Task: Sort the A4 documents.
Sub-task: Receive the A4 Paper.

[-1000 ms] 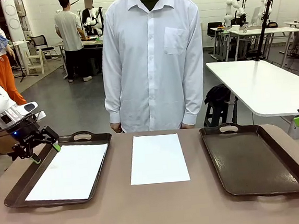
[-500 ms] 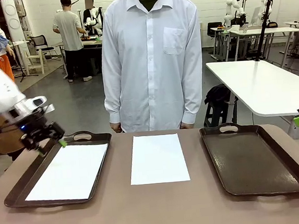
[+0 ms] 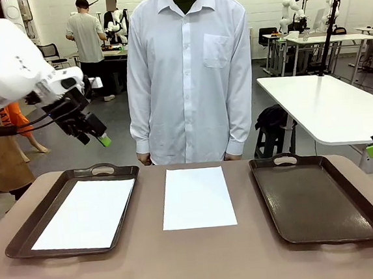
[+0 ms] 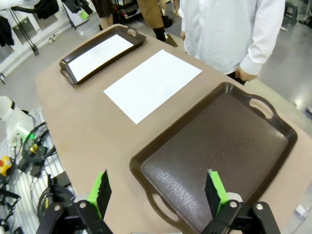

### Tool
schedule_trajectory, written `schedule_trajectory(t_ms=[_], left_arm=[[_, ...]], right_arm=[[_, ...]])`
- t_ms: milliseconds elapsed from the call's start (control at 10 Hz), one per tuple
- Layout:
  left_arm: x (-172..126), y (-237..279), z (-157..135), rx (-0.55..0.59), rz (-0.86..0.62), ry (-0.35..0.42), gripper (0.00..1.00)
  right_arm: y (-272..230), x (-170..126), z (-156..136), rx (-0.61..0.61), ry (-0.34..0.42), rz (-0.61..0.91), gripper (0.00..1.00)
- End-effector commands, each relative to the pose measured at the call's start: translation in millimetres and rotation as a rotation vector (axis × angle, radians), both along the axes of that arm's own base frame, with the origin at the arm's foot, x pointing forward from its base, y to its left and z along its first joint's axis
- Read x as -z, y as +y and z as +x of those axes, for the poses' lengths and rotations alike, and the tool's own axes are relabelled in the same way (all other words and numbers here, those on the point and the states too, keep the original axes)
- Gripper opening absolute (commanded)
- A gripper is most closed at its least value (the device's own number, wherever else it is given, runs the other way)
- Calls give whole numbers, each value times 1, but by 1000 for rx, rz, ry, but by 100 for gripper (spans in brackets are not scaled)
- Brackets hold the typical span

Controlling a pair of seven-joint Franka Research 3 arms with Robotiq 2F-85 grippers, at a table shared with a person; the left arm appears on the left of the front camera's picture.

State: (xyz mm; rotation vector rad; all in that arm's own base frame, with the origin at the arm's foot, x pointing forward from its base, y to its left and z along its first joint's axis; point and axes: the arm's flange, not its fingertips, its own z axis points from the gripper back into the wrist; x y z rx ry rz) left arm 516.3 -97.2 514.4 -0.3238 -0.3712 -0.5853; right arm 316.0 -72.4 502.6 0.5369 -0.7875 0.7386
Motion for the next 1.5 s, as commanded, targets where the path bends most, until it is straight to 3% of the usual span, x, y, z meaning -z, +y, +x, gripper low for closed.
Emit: schedule_trajectory(t_ms=[0, 300, 600, 1100, 1400], left_arm=[[17, 69, -24, 90, -208, 35, 100], [4, 119, -77, 184, -200, -76, 100], [-9, 109, -115, 169, -136, -196, 100], [-11, 116, -110, 96, -257, -265, 100], [-12, 119, -108, 141, -306, -260, 100]], right_arm=[[-1, 1, 3, -14, -15, 20, 100], [-1, 1, 3, -14, -15, 20, 100], [-1, 1, 3, -14, -15, 20, 100], [-1, 1, 3, -14, -15, 20, 100], [-1, 1, 3, -14, -15, 20, 100]])
